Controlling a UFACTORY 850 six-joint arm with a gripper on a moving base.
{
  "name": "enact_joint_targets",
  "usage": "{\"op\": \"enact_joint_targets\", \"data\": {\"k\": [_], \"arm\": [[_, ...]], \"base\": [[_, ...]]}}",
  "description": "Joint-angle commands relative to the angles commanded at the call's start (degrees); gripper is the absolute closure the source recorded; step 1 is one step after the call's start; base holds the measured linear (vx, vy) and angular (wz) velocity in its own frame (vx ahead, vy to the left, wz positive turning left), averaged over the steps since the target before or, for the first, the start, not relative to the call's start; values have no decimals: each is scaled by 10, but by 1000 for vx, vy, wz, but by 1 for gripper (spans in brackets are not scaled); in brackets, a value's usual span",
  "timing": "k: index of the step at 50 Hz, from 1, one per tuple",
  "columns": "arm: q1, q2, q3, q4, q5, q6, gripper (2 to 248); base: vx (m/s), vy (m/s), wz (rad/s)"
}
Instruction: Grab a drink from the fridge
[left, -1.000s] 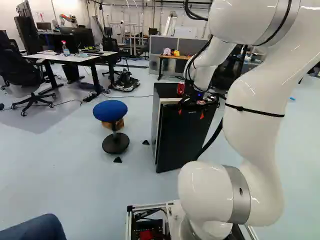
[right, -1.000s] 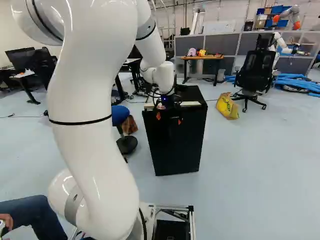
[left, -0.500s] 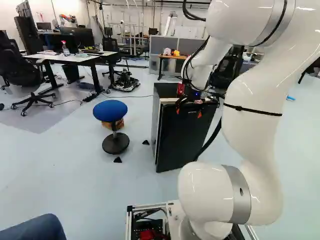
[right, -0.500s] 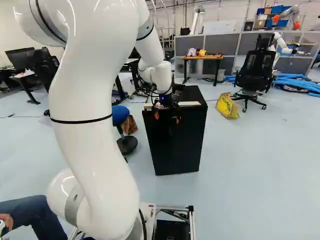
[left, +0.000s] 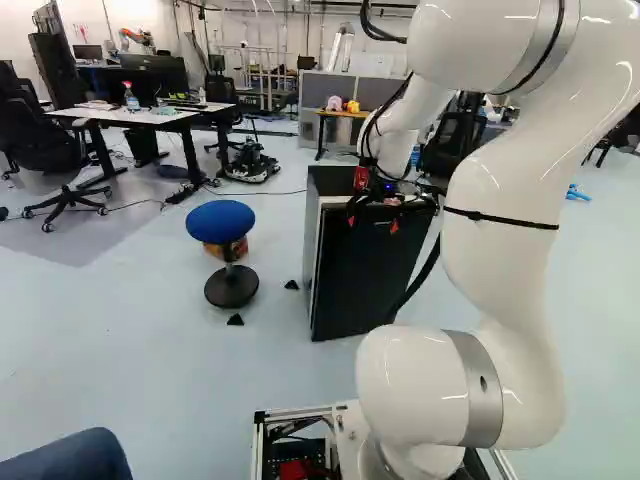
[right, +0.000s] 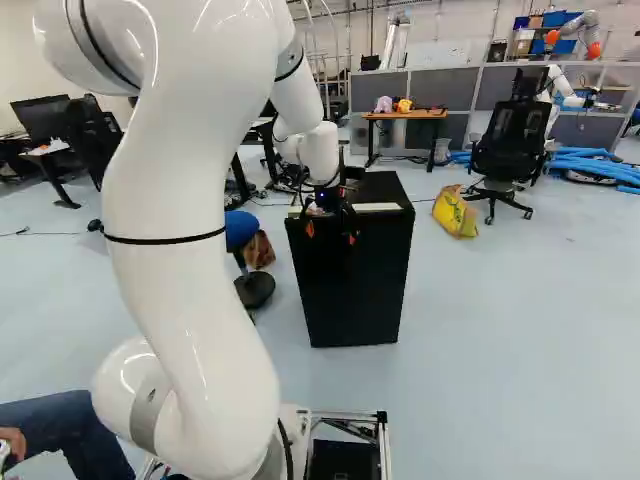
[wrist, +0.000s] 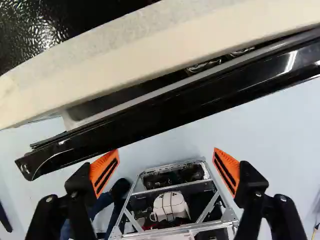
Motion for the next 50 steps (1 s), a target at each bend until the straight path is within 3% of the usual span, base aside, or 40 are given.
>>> {"op": "enact_joint_targets", "data": {"k": [50], "arm": [[11,-8,-11,0,14,0,3]], "base": [[0,0,0]]}}
